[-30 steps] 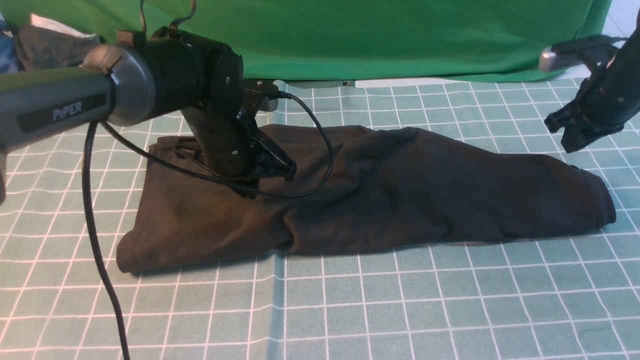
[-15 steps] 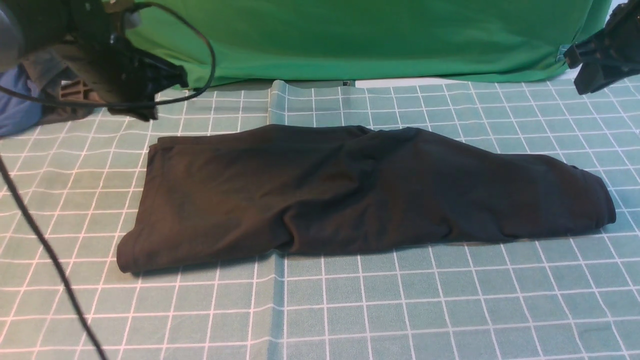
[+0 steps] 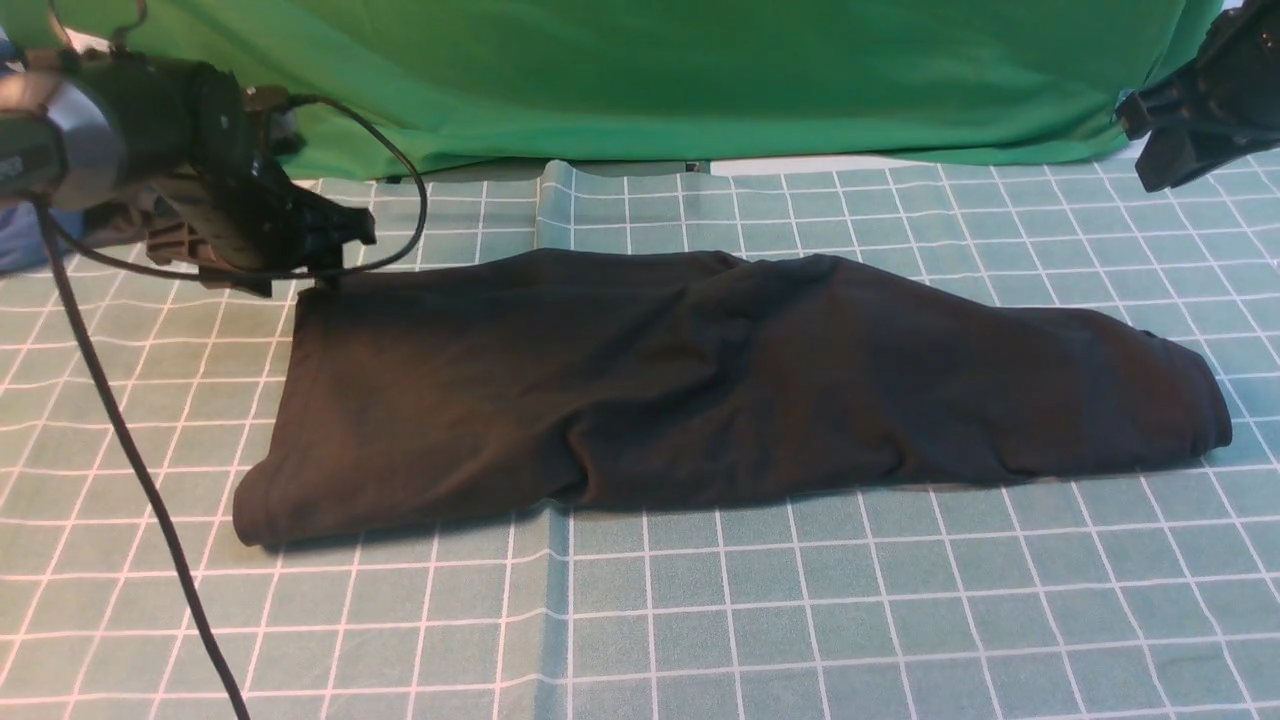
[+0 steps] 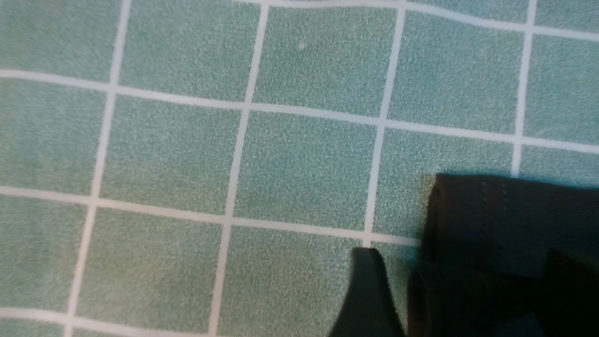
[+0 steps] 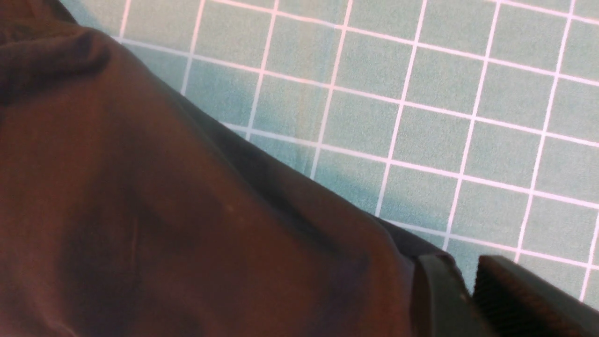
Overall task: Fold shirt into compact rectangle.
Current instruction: 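Pull the folded dark garment lengthwise by its ends to straighten it flat on the table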
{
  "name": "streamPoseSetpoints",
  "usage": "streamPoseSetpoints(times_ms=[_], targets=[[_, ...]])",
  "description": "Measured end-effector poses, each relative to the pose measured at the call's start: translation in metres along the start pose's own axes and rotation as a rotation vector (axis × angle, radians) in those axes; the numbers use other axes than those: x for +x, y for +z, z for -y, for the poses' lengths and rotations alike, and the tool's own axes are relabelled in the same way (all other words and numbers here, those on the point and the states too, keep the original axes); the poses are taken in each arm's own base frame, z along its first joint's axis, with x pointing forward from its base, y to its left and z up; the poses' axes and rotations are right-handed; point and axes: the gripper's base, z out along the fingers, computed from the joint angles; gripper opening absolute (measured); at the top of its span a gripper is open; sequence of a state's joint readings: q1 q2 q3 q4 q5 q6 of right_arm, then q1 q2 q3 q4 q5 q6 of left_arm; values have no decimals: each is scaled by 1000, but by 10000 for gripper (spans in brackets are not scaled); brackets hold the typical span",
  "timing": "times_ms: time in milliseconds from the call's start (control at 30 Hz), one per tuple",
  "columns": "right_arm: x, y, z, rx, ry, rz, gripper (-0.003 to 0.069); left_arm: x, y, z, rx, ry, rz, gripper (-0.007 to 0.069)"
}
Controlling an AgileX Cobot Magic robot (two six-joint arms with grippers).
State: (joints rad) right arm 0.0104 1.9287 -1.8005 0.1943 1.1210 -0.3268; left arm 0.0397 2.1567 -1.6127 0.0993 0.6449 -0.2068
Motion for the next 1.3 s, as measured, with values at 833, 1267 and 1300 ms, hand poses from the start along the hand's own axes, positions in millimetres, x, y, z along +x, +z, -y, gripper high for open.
streamPoseSetpoints(times_ms=[833, 1267, 1300], targets=[[-4, 0, 0, 7, 0, 36, 139, -23, -44, 4, 52, 42, 184, 19], [-9, 3, -18, -18, -56, 60, 171, -18, -8, -2, 12, -17, 178, 19], [-11, 4, -25, -32, -95, 74, 199, -18, -8, -1, 14, -16, 184, 19]])
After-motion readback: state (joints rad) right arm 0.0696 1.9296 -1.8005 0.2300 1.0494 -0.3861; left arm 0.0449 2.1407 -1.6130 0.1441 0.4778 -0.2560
